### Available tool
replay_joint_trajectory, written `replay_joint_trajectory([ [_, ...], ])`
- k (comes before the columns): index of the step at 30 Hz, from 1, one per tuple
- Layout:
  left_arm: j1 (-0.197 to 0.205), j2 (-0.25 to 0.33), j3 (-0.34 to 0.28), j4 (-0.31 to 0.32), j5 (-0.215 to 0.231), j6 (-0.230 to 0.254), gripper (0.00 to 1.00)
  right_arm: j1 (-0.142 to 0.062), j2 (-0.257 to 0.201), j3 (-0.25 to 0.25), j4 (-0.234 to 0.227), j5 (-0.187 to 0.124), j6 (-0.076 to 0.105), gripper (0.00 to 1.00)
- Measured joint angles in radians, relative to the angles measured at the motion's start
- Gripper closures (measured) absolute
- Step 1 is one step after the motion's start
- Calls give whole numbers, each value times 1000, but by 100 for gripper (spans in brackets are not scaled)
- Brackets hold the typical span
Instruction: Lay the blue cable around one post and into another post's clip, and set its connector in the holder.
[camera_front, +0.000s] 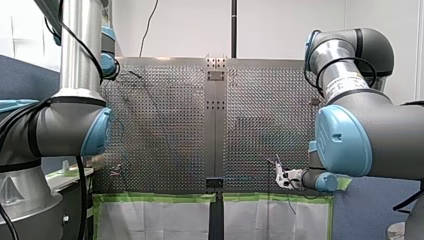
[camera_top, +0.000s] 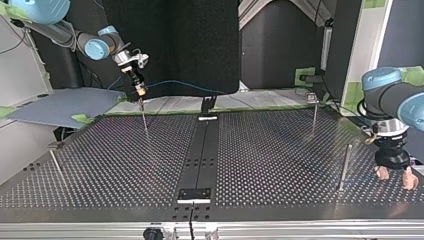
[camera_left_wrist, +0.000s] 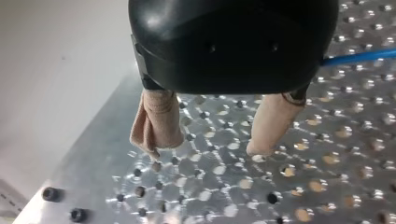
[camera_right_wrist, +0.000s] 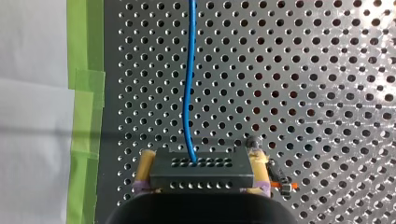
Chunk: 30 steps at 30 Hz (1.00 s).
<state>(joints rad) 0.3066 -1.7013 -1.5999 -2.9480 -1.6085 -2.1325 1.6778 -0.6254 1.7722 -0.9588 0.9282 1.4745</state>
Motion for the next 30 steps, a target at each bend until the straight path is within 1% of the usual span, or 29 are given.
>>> replay_joint_trajectory([
  [7, -22, 0, -56, 55, 11, 12, 0, 5, 0, 0, 0, 4, 0, 100],
  [14, -35, 0, -118, 105, 10, -1, 0, 7, 0, 0, 1, 5, 0, 100],
  [23, -37, -1, -203, 129, 10, -8, 0, 9, 0, 0, 0, 5, 1, 100],
  [26, -39, -1, -220, 130, 11, -8, 0, 10, 0, 0, -2, 5, 3, 100],
  [30, -41, -1, -226, 129, 14, -9, 0, 11, 0, 0, -4, 5, 6, 100],
])
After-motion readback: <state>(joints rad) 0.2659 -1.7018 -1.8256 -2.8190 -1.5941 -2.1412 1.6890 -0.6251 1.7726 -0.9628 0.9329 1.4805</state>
